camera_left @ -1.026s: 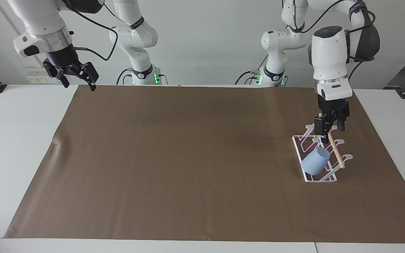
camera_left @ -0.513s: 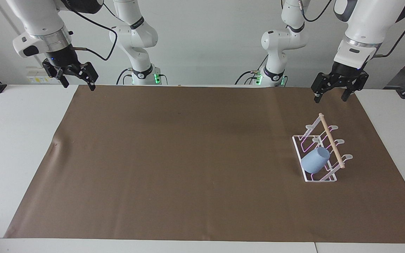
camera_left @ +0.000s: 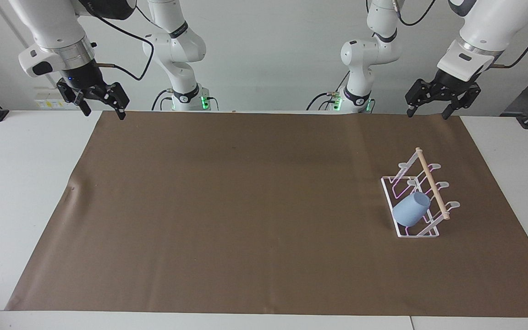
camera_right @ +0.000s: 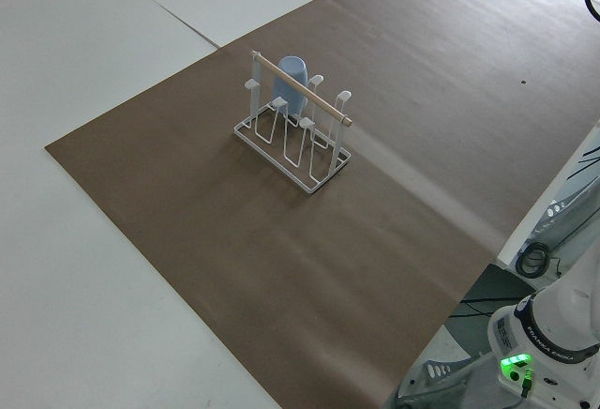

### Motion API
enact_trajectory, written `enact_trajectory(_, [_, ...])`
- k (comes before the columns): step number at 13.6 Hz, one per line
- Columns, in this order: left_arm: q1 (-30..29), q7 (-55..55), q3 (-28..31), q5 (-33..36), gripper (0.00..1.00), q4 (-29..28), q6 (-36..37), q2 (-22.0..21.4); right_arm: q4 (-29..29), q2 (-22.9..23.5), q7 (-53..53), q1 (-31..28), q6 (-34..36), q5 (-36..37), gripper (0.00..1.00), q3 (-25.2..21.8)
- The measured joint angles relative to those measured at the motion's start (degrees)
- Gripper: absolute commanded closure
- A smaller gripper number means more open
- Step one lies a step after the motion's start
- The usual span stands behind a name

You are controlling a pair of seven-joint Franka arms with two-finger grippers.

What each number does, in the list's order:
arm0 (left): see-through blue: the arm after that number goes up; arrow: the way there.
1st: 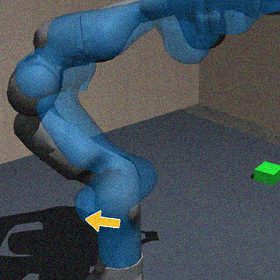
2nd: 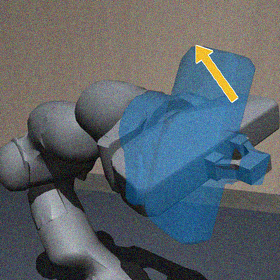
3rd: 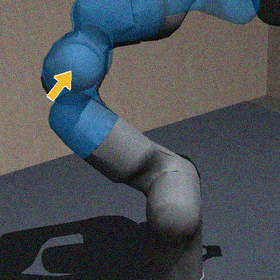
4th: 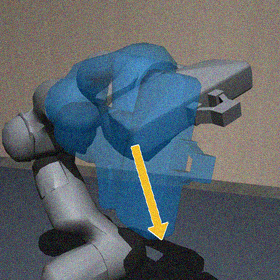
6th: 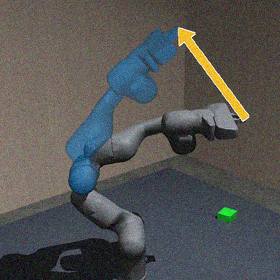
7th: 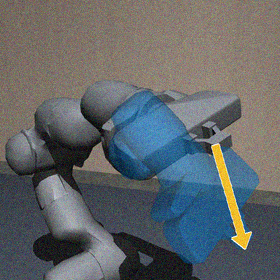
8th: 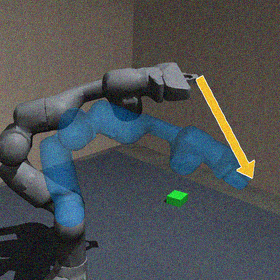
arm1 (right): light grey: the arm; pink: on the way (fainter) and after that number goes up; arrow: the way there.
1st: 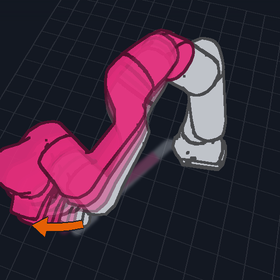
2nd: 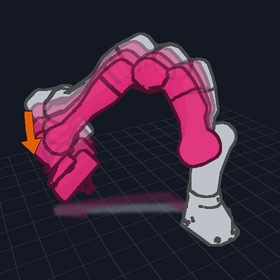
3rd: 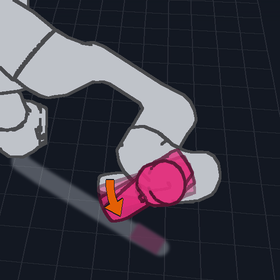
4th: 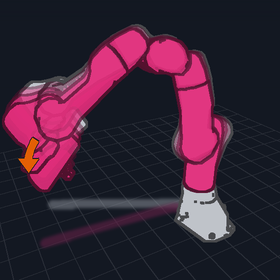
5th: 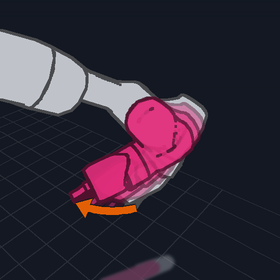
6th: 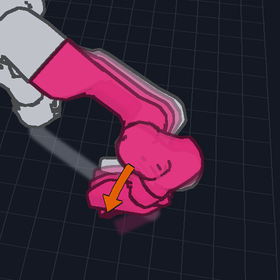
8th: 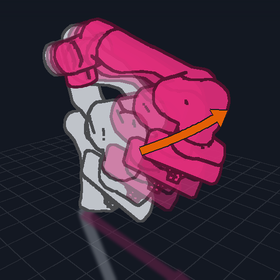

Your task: Hang cup on cup holder

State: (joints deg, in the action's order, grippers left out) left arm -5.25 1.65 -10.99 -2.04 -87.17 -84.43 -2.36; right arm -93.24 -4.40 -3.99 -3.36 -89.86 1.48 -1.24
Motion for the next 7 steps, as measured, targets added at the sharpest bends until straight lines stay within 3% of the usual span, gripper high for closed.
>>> enact_trajectory(3, [6.5,1.3,7.0,0.1,0.00,0.0,0.2,-0.1,0.0,0.0,-0.1,0.0,0.0,0.0,0.00,0.1])
enact_trajectory(7, [9.6,1.4,8.9,0.2,0.00,0.0,0.9,-0.1,0.0,0.0,-0.1,0.9,0.0,0.0,0.00,-0.5])
